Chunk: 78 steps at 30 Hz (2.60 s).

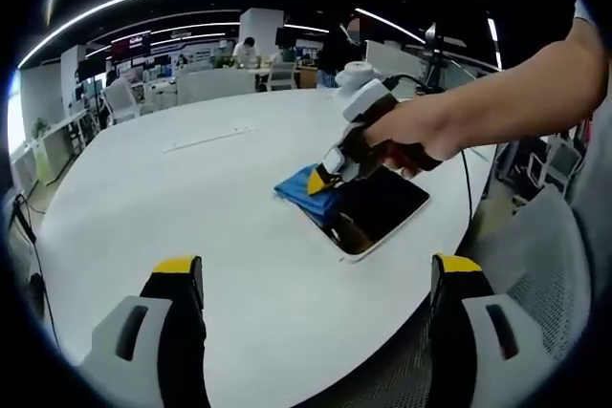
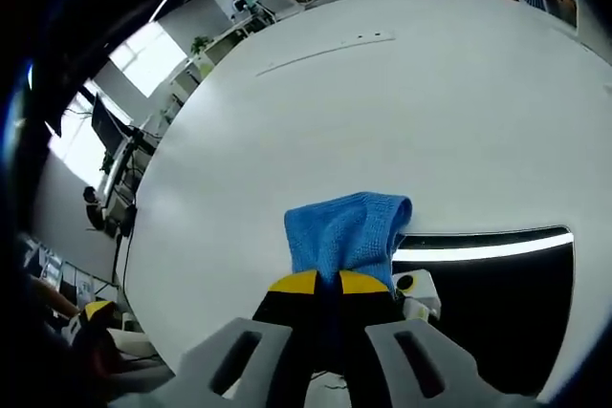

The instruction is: Wipe the mirror surface with the cleaning cloth until all visible marks leave the cleaned area.

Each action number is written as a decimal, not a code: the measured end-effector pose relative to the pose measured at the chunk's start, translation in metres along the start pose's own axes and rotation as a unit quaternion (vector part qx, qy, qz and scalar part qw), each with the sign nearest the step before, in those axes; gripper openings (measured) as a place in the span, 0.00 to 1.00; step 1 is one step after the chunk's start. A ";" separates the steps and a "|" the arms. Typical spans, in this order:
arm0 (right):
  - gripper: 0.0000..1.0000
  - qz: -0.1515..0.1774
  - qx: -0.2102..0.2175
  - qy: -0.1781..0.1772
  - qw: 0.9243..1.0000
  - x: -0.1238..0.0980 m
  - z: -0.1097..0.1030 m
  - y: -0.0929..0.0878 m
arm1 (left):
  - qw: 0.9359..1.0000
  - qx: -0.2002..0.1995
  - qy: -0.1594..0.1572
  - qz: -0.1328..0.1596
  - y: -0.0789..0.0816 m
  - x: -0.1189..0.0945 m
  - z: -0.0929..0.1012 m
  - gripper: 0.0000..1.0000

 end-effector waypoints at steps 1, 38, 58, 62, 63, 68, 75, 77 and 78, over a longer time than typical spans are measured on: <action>0.01 -0.001 -0.001 0.000 1.000 -0.001 0.000 -0.001 | 1.000 0.001 0.000 0.000 0.000 0.000 0.000 0.99; 0.01 -0.021 -0.034 0.015 0.999 -0.016 -0.013 -0.032 | 1.000 0.013 0.008 0.005 0.002 -0.001 -0.001 0.99; 0.00 -0.014 -0.030 0.016 0.999 -0.018 -0.006 -0.031 | 1.000 0.016 0.004 -0.002 0.002 0.000 0.001 0.99; 0.00 -0.014 -0.029 0.017 0.999 -0.020 -0.001 -0.031 | 1.000 0.016 0.005 -0.002 0.002 0.000 0.000 0.99; 0.00 -0.014 -0.028 0.017 0.999 -0.020 0.000 -0.031 | 1.000 0.016 0.005 -0.002 0.002 0.000 0.000 0.99; 0.00 -0.014 -0.026 0.016 0.999 -0.023 0.005 -0.031 | 1.000 0.010 0.000 -0.001 0.003 0.001 0.000 0.99; 0.00 -0.015 -0.018 0.015 1.000 -0.026 0.016 -0.030 | 1.000 0.003 -0.004 0.005 0.004 0.001 0.000 0.99; 0.00 -0.015 -0.018 0.014 1.000 -0.027 0.018 -0.030 | 1.000 0.005 -0.004 0.011 0.005 0.001 0.000 0.99; 0.00 -0.015 -0.018 0.013 1.000 -0.028 0.019 -0.031 | 1.000 0.006 -0.006 0.016 0.006 0.001 0.001 0.99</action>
Point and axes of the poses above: the point that each gripper's makers call its tool centre point, and the gripper's own axes: x roughly forward along the fingers, z roughly to its right, y roughly out of its top, the point moved 5 cm from there along -x, roughly backward along the fingers, and after that the axes turned 6 degrees about -y, right-handed, at the moved point
